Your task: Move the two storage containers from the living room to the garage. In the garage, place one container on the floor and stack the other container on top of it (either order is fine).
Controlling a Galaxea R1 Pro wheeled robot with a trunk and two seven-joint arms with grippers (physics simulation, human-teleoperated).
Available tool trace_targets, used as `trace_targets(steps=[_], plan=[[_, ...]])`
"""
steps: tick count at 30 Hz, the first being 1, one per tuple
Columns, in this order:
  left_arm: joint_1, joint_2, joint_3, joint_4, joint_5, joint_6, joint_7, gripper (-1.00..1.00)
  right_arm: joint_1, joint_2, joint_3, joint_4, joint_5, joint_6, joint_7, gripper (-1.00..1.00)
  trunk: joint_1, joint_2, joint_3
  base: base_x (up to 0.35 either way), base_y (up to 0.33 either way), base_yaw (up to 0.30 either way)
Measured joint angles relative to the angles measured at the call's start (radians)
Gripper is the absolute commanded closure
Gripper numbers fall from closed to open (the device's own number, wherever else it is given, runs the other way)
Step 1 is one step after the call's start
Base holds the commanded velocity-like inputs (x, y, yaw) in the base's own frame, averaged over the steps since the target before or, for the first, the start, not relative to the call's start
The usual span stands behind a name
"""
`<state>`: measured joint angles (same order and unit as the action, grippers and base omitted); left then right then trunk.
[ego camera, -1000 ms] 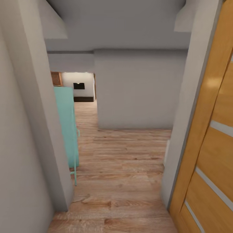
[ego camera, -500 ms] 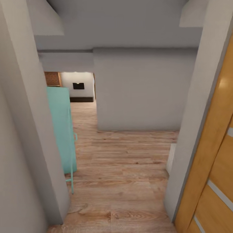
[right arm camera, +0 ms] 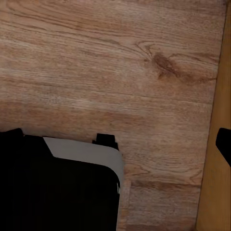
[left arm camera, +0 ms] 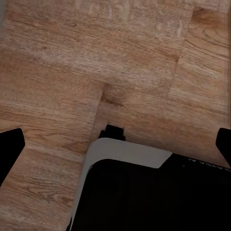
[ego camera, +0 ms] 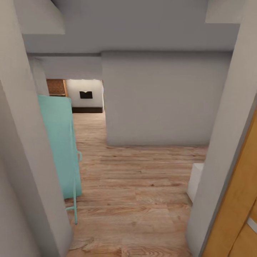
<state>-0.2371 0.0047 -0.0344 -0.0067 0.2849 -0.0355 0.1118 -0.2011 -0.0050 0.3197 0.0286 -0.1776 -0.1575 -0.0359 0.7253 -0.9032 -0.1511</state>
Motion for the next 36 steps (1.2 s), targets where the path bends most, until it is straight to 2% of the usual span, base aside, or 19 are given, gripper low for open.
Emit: trace_targets(steps=[36], plan=[[0.000, 0.000, 0.000, 0.000, 0.000, 0.000, 0.000, -1.00, 0.000, 0.000, 0.000, 0.000, 0.000, -0.001, 0.000, -1.00, 0.000, 0.000, 0.000, 0.325, 0.000, 0.000]])
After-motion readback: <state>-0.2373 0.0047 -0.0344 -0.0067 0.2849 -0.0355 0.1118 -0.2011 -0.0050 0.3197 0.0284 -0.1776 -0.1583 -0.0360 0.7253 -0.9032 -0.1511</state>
